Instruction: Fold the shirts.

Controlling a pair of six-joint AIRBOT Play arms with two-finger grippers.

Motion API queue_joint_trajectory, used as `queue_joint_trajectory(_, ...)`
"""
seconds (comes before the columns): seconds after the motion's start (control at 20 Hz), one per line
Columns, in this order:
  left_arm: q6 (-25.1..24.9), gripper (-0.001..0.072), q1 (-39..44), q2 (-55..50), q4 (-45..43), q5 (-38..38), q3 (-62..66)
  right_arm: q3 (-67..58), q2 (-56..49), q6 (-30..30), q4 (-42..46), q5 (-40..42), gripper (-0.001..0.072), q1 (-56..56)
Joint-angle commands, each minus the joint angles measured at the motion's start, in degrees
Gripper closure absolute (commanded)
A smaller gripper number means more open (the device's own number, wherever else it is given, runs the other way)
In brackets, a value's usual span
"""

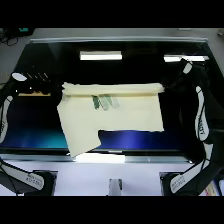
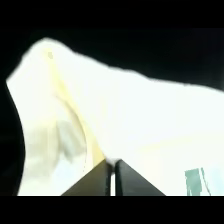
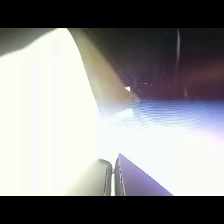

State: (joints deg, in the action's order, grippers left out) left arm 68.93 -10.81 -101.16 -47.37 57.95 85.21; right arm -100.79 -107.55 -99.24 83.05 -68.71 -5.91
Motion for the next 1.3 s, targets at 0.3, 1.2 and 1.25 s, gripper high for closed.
queue_joint_trajectory(0.3,2.3,0.0676,-1.7,-1.1,-4.1,7.9,0.0,0.1,-3.2,0.4,-2.6,-12.8,0.0686,0.1)
queue_joint_trajectory(1.2,7.8,0.0274,-12.3,14.0,-18.6,29.4,-14.4,9.7,12.0,5.0,-3.9,-24.6,0.0246,-8.7)
queue_joint_trajectory(1.25,7.2,0.0274,-13.3,18.2,-17.9,26.0,-21.6,14.2,14.7,5.0,-3.9,-22.7,0.0248,-9.2)
